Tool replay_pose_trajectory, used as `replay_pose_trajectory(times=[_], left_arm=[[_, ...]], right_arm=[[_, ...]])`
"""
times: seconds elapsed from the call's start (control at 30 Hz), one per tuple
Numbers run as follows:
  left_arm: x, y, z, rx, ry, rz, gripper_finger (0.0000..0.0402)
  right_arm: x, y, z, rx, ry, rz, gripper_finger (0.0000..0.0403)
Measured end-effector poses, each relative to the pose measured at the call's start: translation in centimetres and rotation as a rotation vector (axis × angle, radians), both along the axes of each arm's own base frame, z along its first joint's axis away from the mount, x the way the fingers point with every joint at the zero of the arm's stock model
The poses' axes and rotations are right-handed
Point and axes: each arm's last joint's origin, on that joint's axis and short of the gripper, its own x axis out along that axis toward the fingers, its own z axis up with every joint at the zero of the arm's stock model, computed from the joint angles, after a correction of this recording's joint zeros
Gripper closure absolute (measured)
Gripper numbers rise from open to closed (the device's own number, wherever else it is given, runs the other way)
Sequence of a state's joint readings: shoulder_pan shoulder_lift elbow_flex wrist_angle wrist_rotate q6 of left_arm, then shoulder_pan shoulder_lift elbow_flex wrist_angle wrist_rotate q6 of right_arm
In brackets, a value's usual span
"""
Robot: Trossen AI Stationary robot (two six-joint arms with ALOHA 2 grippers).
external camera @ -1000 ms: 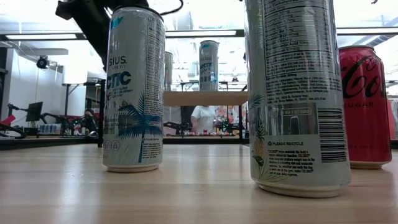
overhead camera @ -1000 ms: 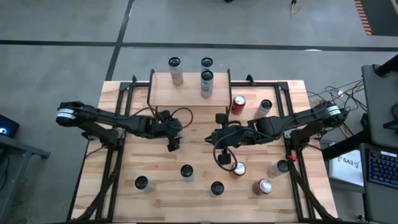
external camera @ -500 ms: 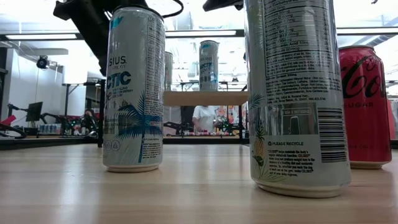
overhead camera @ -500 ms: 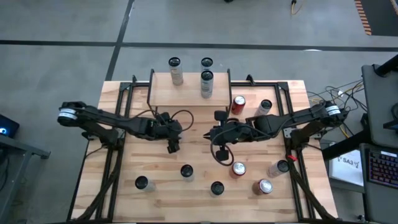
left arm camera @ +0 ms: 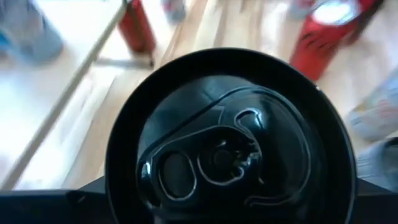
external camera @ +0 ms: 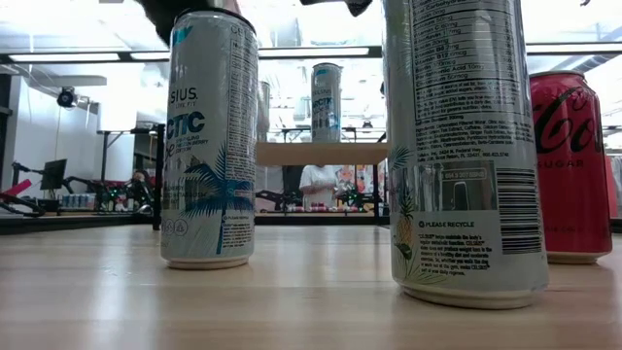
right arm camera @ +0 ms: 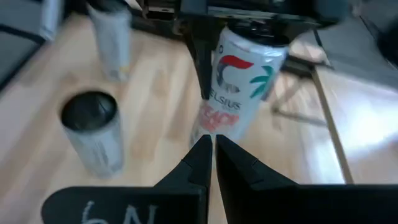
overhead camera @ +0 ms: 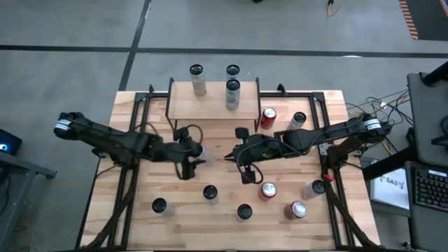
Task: Place canned beverage on shelf
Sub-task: Put the white soda can on the shelf
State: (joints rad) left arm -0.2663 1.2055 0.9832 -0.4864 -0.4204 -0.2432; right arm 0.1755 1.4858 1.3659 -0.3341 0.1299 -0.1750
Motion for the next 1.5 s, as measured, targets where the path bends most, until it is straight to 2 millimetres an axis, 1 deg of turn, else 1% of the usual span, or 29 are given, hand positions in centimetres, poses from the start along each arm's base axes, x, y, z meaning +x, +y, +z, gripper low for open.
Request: replay_pose_trajectory(times=[0.07,0.13,0.27,0.4,0.6,0.67,0.73,0.77,0.83,0.9,1.0,1.13,1.23,1.37,1.5], left_arm=[[-0.3,-0.9,0.8,0.033,-0.027,-0.033,0.016],[-0.6,-1.9,1.2,0.061,-0.038,-0.093,0.016],[-1.1,-3.6,1.3,0.088,-0.048,-0.187,0.016],[-1.3,-4.4,1.2,0.085,-0.048,-0.209,0.016],[-1.2,-4.6,1.1,0.103,-0.055,-0.199,0.016],[-1.2,-4.6,1.1,0.103,-0.057,-0.2,0.016],[-1.2,-4.6,1.1,0.104,-0.054,-0.2,0.016],[-1.2,-4.6,1.2,0.102,-0.056,-0.198,0.016],[-1.1,-4.6,1.5,0.084,-0.071,-0.189,0.016],[-1.1,-4.7,1.8,0.067,-0.083,-0.179,0.016],[-1.1,-4.7,1.9,0.064,-0.087,-0.177,0.016],[-1.1,-4.7,1.9,0.082,-0.081,-0.189,0.016],[-1.0,-4.6,1.9,0.096,-0.077,-0.195,0.016],[-1.0,-4.6,1.9,0.094,-0.078,-0.194,0.016],[-1.0,-4.7,1.9,0.094,-0.076,-0.198,0.016]], right_arm=[[0.2,0.1,0.0,0.001,-0.014,0.009,0.039],[0.5,0.1,0.0,0.002,-0.036,0.011,0.039],[0.7,0.1,0.0,-0.002,-0.048,0.014,0.039],[0.8,0.2,-0.1,-0.012,-0.05,0.019,0.039],[0.9,0.2,0.0,-0.01,-0.06,0.019,0.039],[1.0,0.0,0.1,-0.077,-0.077,0.038,0.039],[1.3,-1.2,1.3,-0.175,-0.117,-0.009,0.039],[1.4,-2.2,2.0,-0.191,-0.135,-0.05,0.039],[1.3,-4.1,3.0,-0.173,-0.162,-0.08,0.039],[0.9,-5.1,3.3,-0.122,-0.157,-0.029,0.039],[0.9,-5.2,2.9,-0.091,-0.145,0.015,0.039],[1.0,-5.3,1.4,-0.074,-0.058,0.01,0.039],[0.8,-4.7,0.4,-0.067,-0.024,0.02,0.039],[0.8,-3.8,0.2,-0.025,-0.021,0.039,0.039],[0.8,-3.8,0.5,0.017,-0.044,-0.003,0.039]])
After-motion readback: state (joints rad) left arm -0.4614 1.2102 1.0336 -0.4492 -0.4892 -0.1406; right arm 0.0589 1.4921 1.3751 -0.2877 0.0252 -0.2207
